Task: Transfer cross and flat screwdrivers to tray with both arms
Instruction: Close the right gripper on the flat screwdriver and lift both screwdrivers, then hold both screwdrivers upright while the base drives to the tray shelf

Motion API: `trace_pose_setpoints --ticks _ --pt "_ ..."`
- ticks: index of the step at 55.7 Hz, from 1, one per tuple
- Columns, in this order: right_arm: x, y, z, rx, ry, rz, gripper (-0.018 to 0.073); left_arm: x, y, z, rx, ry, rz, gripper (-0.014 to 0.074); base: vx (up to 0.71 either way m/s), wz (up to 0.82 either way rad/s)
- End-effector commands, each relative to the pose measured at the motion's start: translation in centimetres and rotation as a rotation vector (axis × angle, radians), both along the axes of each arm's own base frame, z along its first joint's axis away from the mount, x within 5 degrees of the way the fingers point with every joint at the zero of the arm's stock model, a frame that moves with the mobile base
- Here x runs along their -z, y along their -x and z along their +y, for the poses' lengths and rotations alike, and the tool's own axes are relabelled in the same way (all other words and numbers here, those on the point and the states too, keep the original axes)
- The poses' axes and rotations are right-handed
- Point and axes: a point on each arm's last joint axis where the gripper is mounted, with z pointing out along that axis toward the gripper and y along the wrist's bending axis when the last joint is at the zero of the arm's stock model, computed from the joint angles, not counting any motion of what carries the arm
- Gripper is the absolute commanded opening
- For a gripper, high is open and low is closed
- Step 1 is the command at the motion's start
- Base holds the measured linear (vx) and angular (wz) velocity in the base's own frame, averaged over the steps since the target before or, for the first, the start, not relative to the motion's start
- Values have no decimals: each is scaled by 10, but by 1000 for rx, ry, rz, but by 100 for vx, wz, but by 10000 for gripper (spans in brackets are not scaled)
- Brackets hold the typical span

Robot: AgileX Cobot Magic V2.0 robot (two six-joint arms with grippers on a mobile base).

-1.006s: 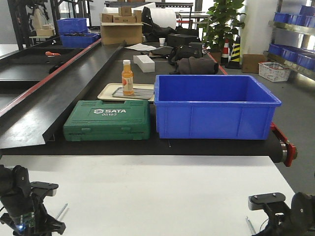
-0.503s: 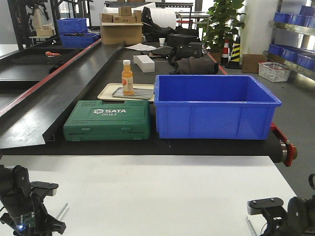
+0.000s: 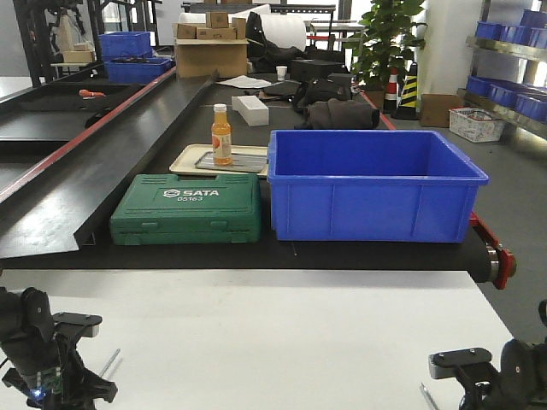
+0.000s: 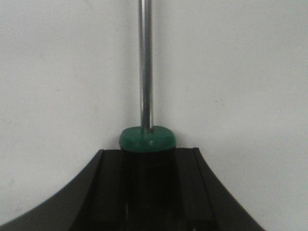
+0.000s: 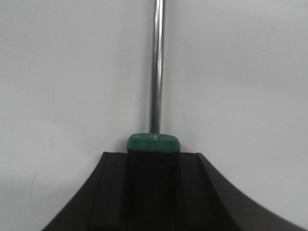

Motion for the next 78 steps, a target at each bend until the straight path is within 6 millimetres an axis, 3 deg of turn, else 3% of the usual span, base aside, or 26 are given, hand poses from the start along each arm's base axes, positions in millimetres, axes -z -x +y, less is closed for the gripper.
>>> trace_pose_setpoints --ticks 1,10,18,32,44,51,59,78 --pt "-40 -3 1 5 -14 -134 -11 -45 -6 -6 -27 53 -155 0 0 0" --pt "-99 0 7 5 -38 -367 -9 -96 0 -14 2 98 -302 0 0 0" --pt "-153 16 23 -40 -54 -561 -8 -142 21 -25 34 128 -468 0 0 0" --pt "-225 59 43 -34 -158 -827 -8 -215 93 -29 55 123 -791 0 0 0" --pt "-244 94 37 -26 -173 -953 -8 -268 152 -21 46 132 -996 0 0 0" --pt "-258 108 34 -22 -182 -1036 -8 -285 169 -20 32 153 -1051 0 0 0" --pt "-272 119 32 -19 -189 -1121 -8 -288 172 -19 9 178 -1057 0 0 0" --pt "-280 123 30 -12 -192 -1176 -8 -291 170 -19 -14 191 -1093 0 0 0"
